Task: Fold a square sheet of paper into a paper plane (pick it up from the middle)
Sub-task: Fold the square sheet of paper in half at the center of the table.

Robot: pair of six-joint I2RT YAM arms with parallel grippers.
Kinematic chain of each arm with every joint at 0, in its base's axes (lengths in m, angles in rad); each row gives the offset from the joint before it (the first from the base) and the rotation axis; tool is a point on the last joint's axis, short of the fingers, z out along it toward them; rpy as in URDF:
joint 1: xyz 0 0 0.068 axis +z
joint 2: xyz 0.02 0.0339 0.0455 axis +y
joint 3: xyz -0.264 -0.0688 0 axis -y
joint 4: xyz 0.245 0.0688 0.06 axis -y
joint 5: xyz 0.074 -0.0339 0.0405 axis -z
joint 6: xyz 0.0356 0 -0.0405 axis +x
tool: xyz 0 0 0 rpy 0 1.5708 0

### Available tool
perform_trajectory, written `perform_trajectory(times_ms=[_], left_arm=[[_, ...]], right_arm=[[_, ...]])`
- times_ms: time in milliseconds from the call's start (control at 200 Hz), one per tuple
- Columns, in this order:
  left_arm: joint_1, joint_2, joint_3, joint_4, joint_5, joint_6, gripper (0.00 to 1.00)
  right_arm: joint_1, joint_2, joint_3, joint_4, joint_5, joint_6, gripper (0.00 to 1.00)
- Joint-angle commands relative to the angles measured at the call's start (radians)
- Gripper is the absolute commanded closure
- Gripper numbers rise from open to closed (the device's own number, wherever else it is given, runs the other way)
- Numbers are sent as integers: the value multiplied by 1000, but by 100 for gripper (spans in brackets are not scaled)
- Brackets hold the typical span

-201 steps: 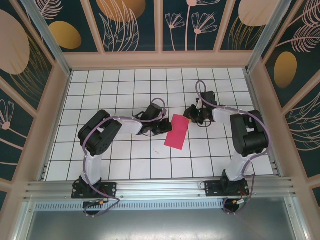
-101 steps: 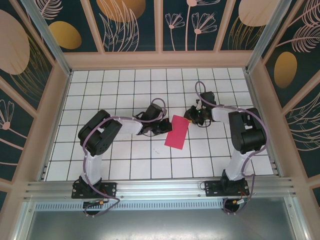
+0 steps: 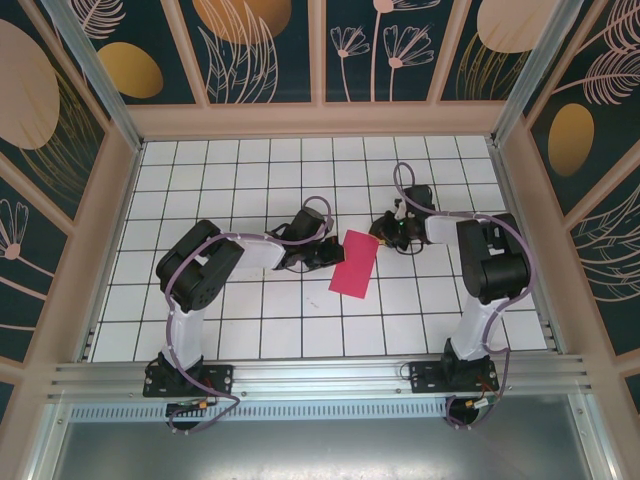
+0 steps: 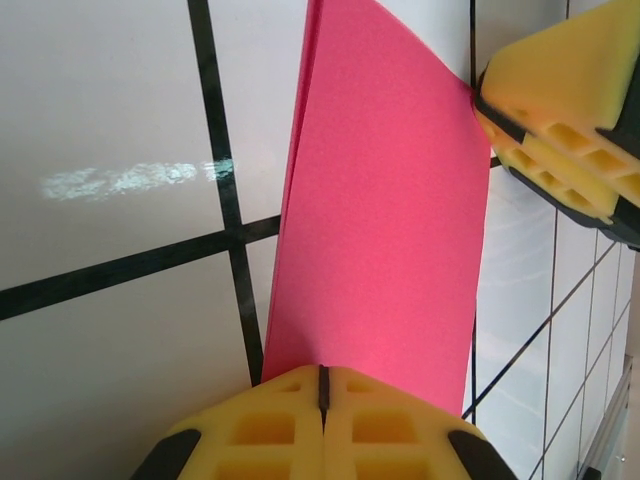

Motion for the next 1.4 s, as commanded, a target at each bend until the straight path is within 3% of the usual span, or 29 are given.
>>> perform_trajectory(times_ms=[0, 365, 625, 771, 901, 1391], left_arm=[[-14, 46, -21, -91, -14, 15, 92], [-15, -12, -19, -80, -4, 0, 88], [-15, -139, -31, -72, -58, -9, 61], [-5, -170, -68, -84, -117, -12, 60], [13, -187, -120, -53, -122, -31, 59], [18, -139, -91, -37, -67, -30, 56]], right_arm=[[-1, 35, -39, -5, 41, -1, 77], [5, -175, -8, -78, 4, -35, 72], [64, -309, -109, -168, 170, -1, 62], [161, -317, -115, -211, 249, 24, 62], [232, -301, -109, -250, 343, 56, 69], [258, -266, -173, -205, 277, 77, 69]])
